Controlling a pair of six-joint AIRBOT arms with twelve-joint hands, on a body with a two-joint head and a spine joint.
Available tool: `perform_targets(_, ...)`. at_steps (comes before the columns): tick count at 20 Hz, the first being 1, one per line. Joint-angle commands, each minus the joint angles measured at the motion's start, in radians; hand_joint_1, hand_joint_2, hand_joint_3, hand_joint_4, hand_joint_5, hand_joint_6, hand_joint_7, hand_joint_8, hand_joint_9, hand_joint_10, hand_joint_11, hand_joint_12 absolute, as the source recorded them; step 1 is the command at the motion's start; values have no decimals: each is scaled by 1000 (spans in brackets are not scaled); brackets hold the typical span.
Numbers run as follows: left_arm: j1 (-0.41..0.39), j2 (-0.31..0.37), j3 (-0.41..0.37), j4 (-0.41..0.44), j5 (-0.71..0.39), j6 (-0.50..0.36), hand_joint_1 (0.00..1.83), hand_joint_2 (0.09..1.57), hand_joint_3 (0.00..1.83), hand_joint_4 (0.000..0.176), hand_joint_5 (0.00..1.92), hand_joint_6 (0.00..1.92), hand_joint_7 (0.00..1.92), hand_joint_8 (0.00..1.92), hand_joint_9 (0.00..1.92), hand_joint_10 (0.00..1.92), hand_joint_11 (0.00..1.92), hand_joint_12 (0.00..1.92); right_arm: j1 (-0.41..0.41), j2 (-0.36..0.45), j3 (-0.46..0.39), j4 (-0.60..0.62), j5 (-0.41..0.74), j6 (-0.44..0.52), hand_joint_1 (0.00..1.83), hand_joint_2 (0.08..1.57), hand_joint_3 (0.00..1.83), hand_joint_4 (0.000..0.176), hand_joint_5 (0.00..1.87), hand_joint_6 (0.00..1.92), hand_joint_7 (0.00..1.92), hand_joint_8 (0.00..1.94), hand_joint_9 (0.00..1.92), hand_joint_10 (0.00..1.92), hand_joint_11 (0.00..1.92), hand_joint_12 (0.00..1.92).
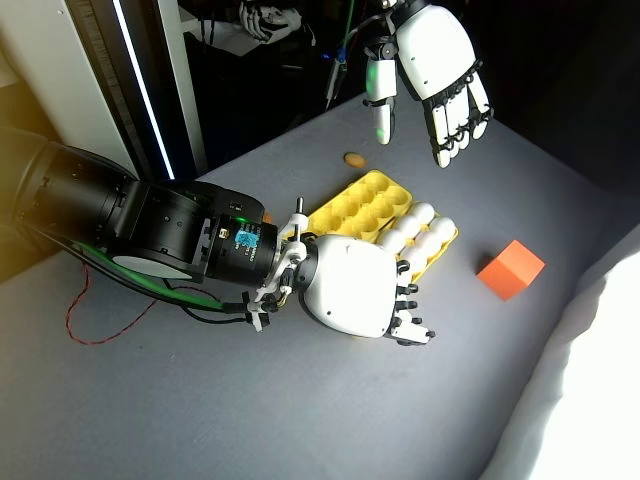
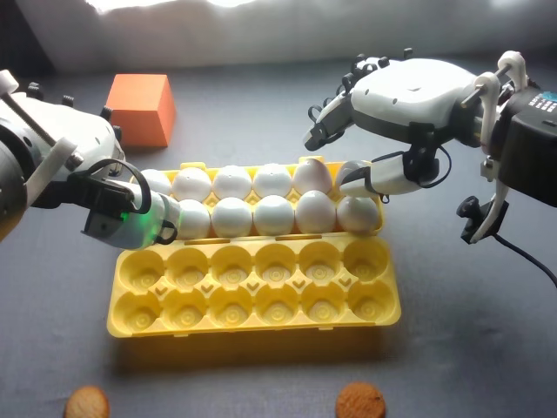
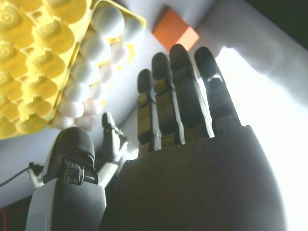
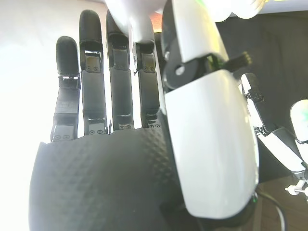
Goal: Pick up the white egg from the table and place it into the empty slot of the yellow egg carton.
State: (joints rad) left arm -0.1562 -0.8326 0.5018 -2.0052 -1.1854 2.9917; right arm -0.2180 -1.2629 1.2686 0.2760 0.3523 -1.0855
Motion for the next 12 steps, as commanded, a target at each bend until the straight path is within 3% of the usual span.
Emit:
perform_targets(1, -11, 10, -3, 82, -10, 6, 0, 1290, 0, 0, 382, 5, 475, 5, 418, 4, 0, 694, 4, 12, -3, -7, 112, 5, 1011, 1045, 0, 0, 644, 4, 675, 0, 499, 267, 0, 1345)
perform_targets(2, -11, 10, -3, 82, -10, 6, 0, 1292, 0, 0, 361, 2, 457, 3, 397, 2, 0, 649, 4, 13, -3, -8, 112, 5, 969, 1011, 0, 0, 568, 0, 614, 0, 478, 198, 0, 1292)
perform_targets(6, -12, 10, -3, 82, -10, 6, 0, 1288, 0, 0, 373, 3, 462, 2, 401, 4, 0, 667, 17, 31, -7, -25, 113, 5, 958, 1007, 0, 0, 556, 0, 591, 0, 468, 157, 0, 1251)
perform_targets(9, -12, 10, -3, 84, -11, 6, 0, 1290, 0, 0, 375, 2, 465, 0, 410, 0, 0, 683, 54, 93, -25, -43, 120, 23, 917, 1021, 2, 0, 501, 0, 546, 0, 431, 108, 0, 1149)
perform_targets(12, -12, 10, -3, 83, -11, 6, 0, 1286, 0, 0, 374, 1, 473, 1, 422, 3, 0, 702, 51, 170, -72, -241, 176, 41, 946, 1018, 1, 0, 483, 0, 518, 0, 425, 80, 0, 1109)
